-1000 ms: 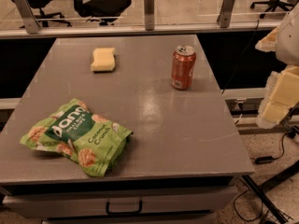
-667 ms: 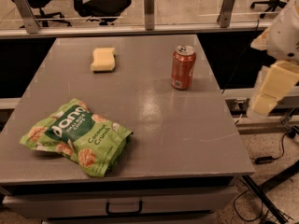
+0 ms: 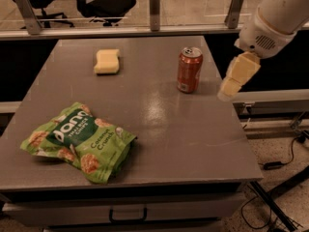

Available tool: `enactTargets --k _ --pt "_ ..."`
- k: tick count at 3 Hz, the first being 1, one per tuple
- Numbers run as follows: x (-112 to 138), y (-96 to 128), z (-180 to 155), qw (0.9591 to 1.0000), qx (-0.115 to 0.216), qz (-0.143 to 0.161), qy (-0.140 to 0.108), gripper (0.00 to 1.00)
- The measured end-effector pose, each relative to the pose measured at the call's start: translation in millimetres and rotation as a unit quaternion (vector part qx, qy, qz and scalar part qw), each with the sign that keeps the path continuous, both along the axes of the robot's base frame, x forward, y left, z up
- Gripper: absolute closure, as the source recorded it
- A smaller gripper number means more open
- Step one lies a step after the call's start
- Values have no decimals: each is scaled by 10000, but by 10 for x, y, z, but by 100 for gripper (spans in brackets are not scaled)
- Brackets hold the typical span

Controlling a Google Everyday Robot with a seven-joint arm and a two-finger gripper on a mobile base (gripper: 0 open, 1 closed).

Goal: Move coke can near green rice chip bag

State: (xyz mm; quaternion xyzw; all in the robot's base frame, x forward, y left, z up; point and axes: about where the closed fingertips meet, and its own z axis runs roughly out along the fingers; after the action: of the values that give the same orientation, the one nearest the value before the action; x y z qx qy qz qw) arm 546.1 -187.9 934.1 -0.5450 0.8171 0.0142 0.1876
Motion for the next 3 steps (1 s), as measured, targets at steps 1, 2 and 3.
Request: enactTargets --k 1,2,3 --pt "337 197 -128 9995 283 -67 -87 0" --pt "588 386 -237 9984 556 -38 -134 0" --pt "765 548 -332 9971 751 17 -116 0"
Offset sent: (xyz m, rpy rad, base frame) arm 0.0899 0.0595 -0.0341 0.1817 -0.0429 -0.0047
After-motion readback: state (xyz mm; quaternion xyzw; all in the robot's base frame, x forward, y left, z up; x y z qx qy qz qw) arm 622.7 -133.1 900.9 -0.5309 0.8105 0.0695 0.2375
